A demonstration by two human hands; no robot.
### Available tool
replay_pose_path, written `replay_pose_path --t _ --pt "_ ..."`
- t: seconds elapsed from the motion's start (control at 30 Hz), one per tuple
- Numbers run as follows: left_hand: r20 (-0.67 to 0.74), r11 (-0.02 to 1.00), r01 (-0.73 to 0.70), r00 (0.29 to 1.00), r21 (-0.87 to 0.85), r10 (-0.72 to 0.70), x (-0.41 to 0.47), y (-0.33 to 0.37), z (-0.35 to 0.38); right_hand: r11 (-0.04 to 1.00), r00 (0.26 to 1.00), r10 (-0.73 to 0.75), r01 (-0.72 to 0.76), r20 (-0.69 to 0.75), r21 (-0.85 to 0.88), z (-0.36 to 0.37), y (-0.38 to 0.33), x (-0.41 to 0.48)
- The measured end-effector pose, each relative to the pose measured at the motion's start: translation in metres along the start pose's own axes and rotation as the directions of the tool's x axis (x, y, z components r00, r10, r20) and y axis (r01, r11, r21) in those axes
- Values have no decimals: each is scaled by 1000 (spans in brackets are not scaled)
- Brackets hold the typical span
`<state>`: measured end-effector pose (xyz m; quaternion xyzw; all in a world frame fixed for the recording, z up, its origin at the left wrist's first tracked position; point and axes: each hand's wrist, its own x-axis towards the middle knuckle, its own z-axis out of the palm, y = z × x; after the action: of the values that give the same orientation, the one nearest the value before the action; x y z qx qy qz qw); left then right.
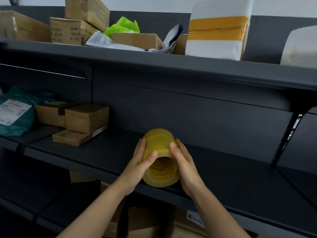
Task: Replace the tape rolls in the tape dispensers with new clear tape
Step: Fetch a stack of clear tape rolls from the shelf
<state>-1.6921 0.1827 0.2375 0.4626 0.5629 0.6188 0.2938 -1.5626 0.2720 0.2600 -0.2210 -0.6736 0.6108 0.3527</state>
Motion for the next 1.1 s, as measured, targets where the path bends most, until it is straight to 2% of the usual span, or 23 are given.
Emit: replay_pose_path --t 0.17,0.37,0.53,0.7,0.87,1.1 --pt "8 989 -118 993 -94 119 -19 0 10 995 992 -103 104 -69 10 0 3 -24" --pt "25 969 -229 972 -93 232 -43 3 29 976 965 -213 203 -154 -78 -7 -1 -63" --pt "73 955 -262 959 -137 274 -67 5 58 971 944 -227 202 -238 -124 -23 0 -106" --pt "167 957 -233 951 -170 261 -91 7 97 980 913 -191 159 -361 -117 -47 0 -156" --pt "291 954 -241 914 -176 284 -118 14 152 980 850 -186 127 -493 -150 -80 -6 -218" --pt "480 938 -171 823 -303 305 -174 25 256 977 705 -198 84 -681 -196 -141 -21 -329"
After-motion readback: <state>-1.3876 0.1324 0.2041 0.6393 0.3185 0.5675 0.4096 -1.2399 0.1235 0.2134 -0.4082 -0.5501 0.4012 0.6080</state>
